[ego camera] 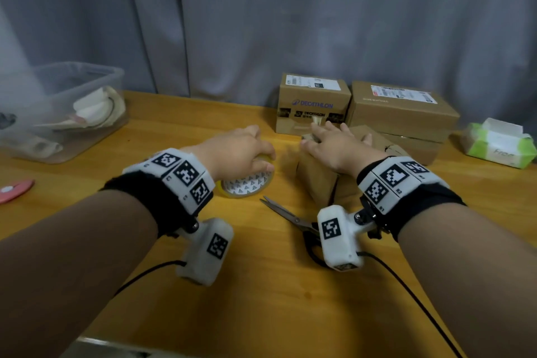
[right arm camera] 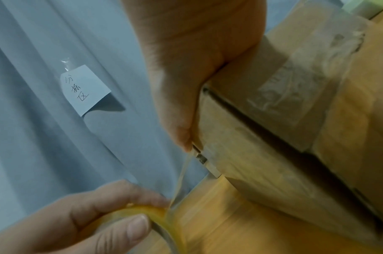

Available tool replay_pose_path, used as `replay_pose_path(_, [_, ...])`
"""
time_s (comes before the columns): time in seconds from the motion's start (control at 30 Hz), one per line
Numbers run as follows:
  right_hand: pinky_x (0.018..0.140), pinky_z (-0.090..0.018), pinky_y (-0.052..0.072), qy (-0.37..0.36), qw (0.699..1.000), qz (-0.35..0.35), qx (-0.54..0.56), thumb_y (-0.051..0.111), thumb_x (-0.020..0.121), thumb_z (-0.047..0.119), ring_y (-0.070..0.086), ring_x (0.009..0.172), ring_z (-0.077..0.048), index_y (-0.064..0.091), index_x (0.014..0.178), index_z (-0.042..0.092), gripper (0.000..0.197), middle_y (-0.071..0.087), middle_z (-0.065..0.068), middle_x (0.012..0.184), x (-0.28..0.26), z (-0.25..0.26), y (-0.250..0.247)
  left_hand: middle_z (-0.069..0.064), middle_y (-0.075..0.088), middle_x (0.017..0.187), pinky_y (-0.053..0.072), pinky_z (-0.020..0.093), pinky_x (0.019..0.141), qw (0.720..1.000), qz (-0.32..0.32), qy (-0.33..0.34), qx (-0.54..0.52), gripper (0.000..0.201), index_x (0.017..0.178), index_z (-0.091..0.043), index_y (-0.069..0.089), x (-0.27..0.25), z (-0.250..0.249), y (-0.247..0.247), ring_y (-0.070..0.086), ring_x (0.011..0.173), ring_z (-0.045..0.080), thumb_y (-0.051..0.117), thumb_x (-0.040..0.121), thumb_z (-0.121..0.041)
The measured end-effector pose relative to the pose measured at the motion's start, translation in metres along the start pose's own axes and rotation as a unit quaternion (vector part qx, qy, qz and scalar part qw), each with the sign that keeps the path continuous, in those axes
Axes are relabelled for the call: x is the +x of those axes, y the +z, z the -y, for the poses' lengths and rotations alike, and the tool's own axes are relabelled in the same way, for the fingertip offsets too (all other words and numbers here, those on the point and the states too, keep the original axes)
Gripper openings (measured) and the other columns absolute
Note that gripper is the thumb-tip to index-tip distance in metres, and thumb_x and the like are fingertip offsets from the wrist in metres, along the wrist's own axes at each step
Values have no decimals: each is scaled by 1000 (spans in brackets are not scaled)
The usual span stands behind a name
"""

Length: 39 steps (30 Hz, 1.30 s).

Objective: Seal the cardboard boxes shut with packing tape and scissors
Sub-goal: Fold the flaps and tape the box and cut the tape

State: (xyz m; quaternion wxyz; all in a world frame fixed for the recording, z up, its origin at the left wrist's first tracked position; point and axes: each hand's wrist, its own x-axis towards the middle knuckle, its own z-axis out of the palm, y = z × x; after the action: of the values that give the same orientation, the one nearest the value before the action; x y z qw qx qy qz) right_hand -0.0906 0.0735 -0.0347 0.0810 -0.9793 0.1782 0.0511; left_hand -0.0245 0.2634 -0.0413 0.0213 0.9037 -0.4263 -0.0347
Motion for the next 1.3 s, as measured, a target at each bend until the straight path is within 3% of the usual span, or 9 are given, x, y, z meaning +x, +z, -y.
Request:
replay_pose_path(0.17, [113,-53,27,-22,996,-60,-55,39,97,25,36,134,-32,40,141,21,45,39,-13,147,3,16,7,-2,32,104,42,32,86,1000,-22,11,-18,43,132,-32,52,1,-9,4,39,94,15,46,94,-50])
replay_pose_path(0.37, [119,-44,14,13,991,-71,-116,34,96,6,14,144,-38,7,152,5,62,14,-27,155,8,28,19,2,35,109,39,29,78,999,-30,15,-7,45,135,-28,49,11,-26,3,44,89,17,45,95,-47])
replay_pose_path(0.53, [116,-41,18,10,989,-86,-122,38,97,7,22,141,-36,11,150,-1,60,23,-24,153,14,24,18,6,43,127,35,26,78,997,-60,15,-39,49,139,-27,43,17,-23,7,52,105,23,47,95,-46])
replay_pose_path(0.83, [119,-39,11,-33,989,-100,-103,31,99,6,10,147,-32,1,152,4,61,6,-20,159,21,10,24,3,47,121,45,31,81,993,-102,17,-58,46,132,-24,49,16,-25,11,54,99,20,50,92,-47])
replay_pose_path(0.97, [116,-37,24,-85,987,-138,15,30,103,16,35,138,-29,32,147,7,45,37,-15,150,18,4,17,3,47,119,43,30,84,990,-111,11,-83,44,132,-25,51,12,-30,12,54,104,21,51,93,-45])
replay_pose_path(1.07, [107,-32,37,-138,949,-211,191,39,102,23,49,127,-21,49,138,12,39,54,-7,138,-7,-5,5,6,49,125,42,33,95,987,-119,-9,-112,45,131,-23,53,11,-33,14,51,113,22,54,91,-43])
replay_pose_path(1.13, [93,-32,49,-178,933,-242,199,49,98,23,59,105,-16,63,120,15,27,64,-4,117,-32,-7,2,6,51,128,38,30,96,982,-125,-28,-138,44,128,-21,56,11,-34,15,49,117,21,58,89,-42])
replay_pose_path(1.23, [67,-28,53,-204,961,-53,179,61,92,27,59,72,-12,66,99,12,16,64,-2,86,-73,-9,6,6,55,131,40,29,94,976,-130,-51,-164,43,124,-19,59,11,-39,13,51,118,20,62,87,-41])
replay_pose_path(1.3, [62,-26,50,-179,973,123,85,70,84,33,56,73,-9,63,105,14,29,60,4,86,-89,-16,18,6,56,132,41,27,91,972,-129,-67,-182,42,122,-18,60,8,-45,11,52,118,20,64,87,-39])
